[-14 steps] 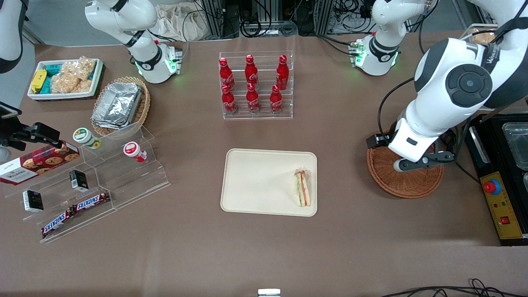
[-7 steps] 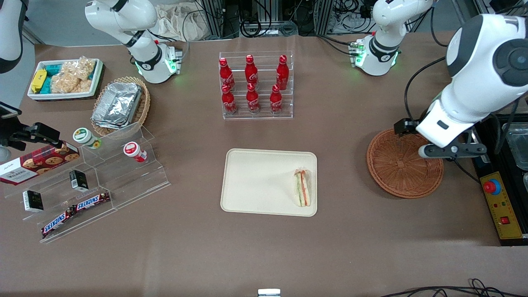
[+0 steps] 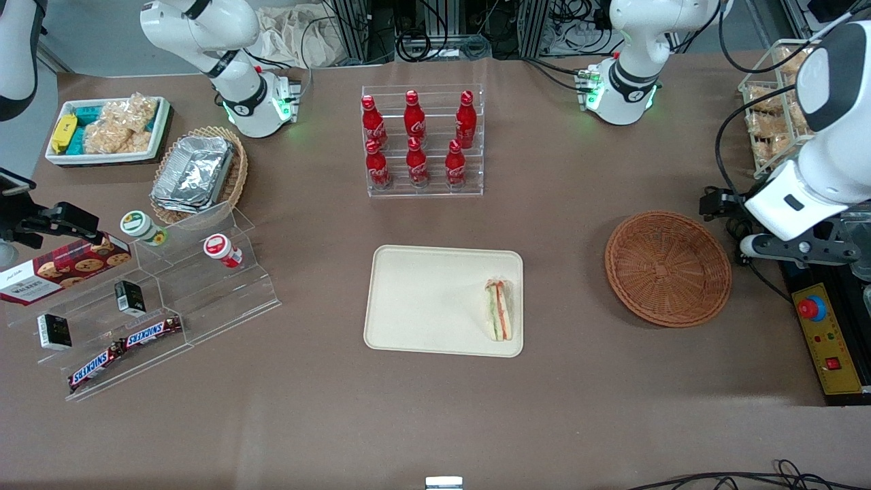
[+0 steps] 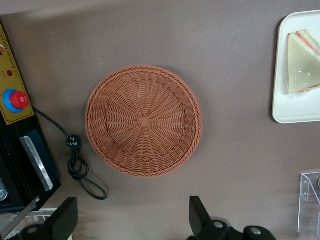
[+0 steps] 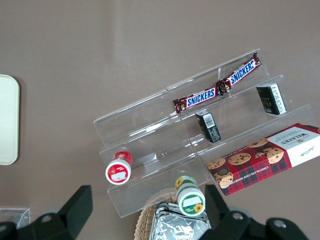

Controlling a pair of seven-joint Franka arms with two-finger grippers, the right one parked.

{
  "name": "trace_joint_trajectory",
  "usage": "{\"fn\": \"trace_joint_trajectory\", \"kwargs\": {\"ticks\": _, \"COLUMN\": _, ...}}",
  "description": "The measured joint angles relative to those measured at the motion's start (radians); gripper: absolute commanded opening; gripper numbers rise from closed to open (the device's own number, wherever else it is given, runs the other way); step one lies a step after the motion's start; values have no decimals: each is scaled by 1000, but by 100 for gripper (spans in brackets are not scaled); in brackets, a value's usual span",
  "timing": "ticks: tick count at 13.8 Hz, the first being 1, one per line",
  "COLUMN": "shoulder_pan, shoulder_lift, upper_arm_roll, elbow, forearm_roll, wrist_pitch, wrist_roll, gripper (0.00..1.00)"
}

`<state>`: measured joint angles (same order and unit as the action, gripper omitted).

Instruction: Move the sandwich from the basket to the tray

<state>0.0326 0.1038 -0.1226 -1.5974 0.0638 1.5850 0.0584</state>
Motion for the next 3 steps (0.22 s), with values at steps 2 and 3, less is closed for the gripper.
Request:
{"fn": "trace_joint_trajectory", "kwargs": {"ticks": 2, "shoulder_pan": -2, "shoulder_lift": 38, "upper_arm_roll": 1, "elbow": 61, "forearm_roll": 0, "wrist_pitch": -42, "wrist_roll": 1, "gripper": 100}}
{"fn": "trace_joint_trajectory", "kwargs": {"ticks": 3, "shoulder_pan": -3, "shoulder_lift": 57, "upper_arm_roll": 0, "elbow": 85, "forearm_roll": 0, "wrist_pitch": -51, "wrist_roll": 1, "gripper": 100}}
